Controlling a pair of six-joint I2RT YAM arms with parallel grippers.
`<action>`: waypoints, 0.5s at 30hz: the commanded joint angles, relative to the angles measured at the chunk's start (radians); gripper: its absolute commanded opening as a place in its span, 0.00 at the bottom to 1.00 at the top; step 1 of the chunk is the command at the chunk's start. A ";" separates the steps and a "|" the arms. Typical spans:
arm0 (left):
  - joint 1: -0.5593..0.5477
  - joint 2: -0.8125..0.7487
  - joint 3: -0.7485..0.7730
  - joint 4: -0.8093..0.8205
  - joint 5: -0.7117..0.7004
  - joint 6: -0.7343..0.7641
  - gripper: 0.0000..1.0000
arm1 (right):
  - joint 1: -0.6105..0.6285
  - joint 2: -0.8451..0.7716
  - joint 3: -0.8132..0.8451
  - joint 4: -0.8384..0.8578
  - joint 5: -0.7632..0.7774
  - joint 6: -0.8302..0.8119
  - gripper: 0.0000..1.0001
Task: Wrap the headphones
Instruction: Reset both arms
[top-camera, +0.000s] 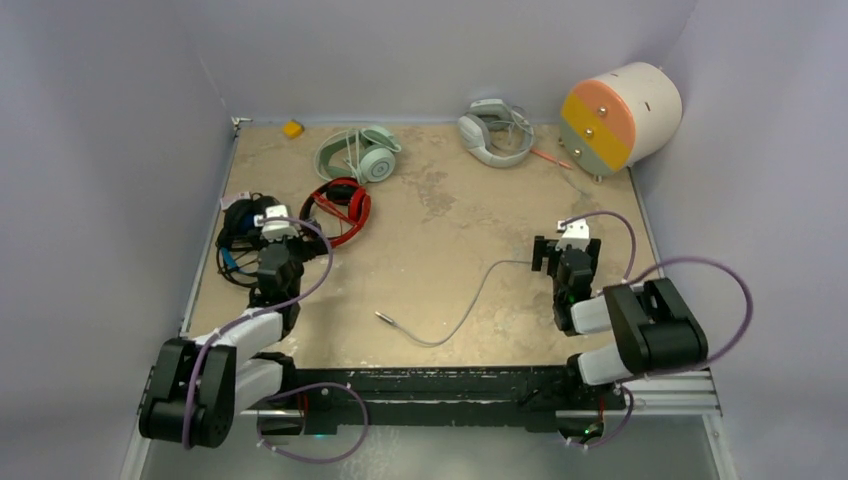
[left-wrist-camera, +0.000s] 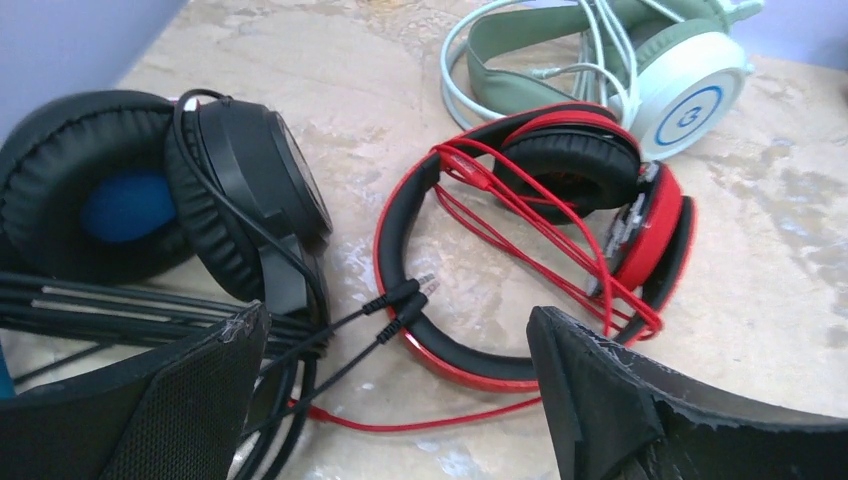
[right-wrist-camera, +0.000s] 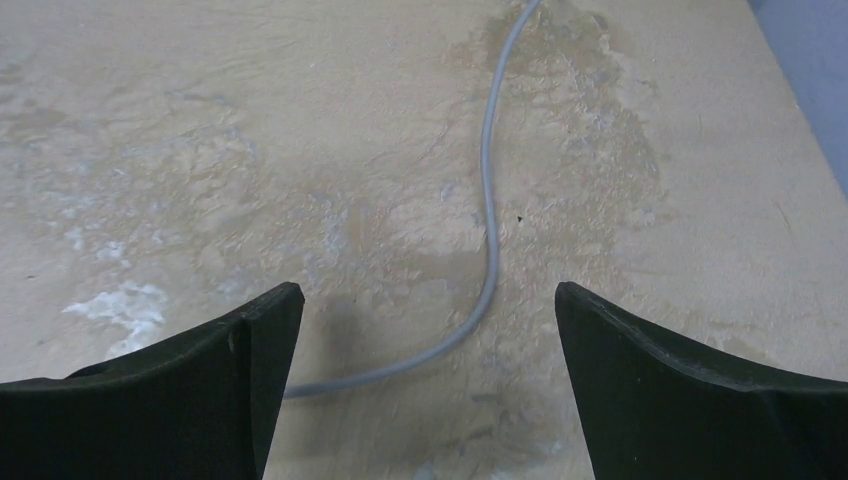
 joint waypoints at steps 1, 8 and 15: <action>0.034 0.134 -0.005 0.225 0.051 0.141 0.97 | -0.022 0.176 -0.003 0.405 -0.018 -0.051 0.99; 0.073 0.302 0.052 0.288 0.152 0.133 0.95 | -0.031 0.234 0.093 0.320 0.030 -0.064 0.99; 0.109 0.427 0.046 0.454 0.189 0.165 0.92 | -0.038 0.216 0.112 0.239 0.013 -0.034 0.99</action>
